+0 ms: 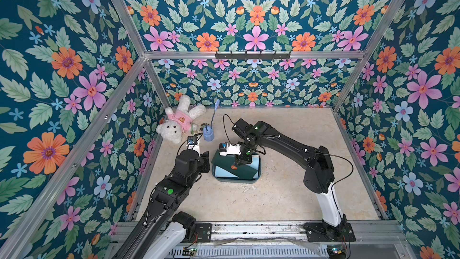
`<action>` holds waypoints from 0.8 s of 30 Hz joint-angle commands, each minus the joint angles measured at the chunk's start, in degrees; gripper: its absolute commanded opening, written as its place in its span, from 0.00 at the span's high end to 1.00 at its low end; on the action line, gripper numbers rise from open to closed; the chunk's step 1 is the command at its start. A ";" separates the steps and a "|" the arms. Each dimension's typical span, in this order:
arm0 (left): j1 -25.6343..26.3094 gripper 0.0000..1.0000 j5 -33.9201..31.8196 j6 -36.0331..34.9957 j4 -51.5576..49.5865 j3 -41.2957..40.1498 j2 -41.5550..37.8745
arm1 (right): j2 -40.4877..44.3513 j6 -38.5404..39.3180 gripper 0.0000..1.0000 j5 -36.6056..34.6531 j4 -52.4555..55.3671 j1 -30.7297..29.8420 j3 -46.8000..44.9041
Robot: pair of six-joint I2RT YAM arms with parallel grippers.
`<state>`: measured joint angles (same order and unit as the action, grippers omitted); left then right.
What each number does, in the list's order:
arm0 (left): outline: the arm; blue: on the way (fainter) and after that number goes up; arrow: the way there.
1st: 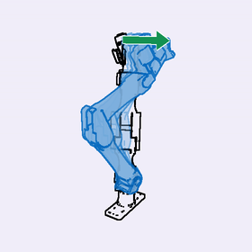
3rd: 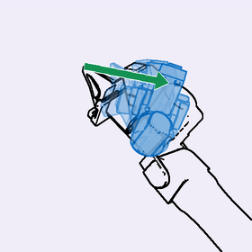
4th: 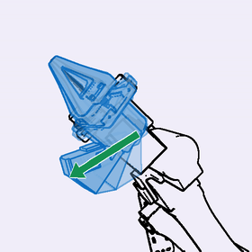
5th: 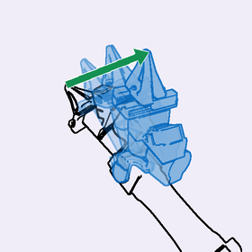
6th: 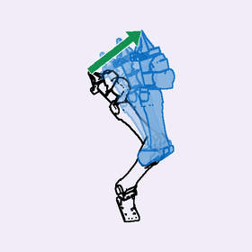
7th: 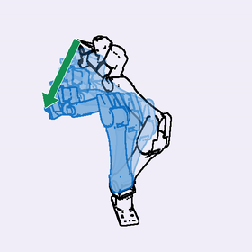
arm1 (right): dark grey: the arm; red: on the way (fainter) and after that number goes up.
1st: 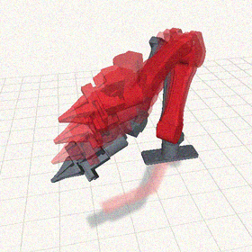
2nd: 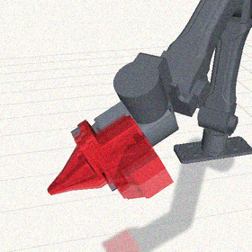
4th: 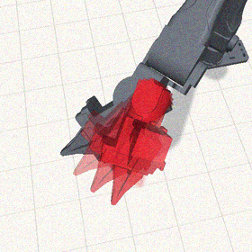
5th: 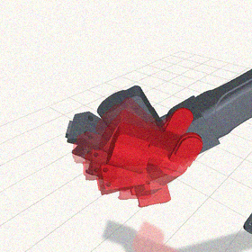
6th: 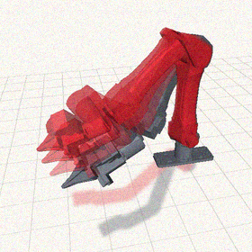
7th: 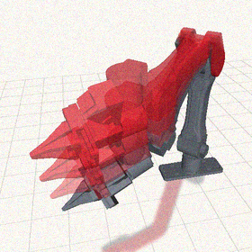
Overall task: Put the sealed envelopes into the storage box
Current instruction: Place the envelope in the storage box.
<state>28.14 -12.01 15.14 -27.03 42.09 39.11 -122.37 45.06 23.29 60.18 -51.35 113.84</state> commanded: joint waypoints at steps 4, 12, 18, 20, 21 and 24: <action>-0.02 0.51 0.15 -0.12 0.83 -0.09 0.00 | -0.23 0.33 0.83 0.36 -0.72 0.02 -2.70; -0.02 0.51 0.31 -0.11 0.92 -0.15 -0.22 | 1.84 1.25 1.00 0.28 2.85 0.79 0.76; -0.02 0.51 0.30 -0.16 1.01 -0.34 -0.11 | 5.59 0.52 1.00 -6.73 5.01 0.00 1.50; 0.01 0.51 0.40 -0.15 0.97 -0.27 0.06 | 6.79 0.89 1.00 -9.67 4.64 -0.90 -0.10; -0.02 0.51 0.41 -0.11 1.01 -0.28 0.15 | 7.20 1.10 1.00 -11.11 4.37 -1.38 -0.94; -0.02 0.52 0.24 -0.17 1.16 -0.19 0.26 | 7.39 1.42 1.00 -14.52 3.91 -2.32 -2.88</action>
<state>28.14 -11.86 15.14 -26.98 41.71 39.38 -115.13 46.11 13.89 63.24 -53.15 111.96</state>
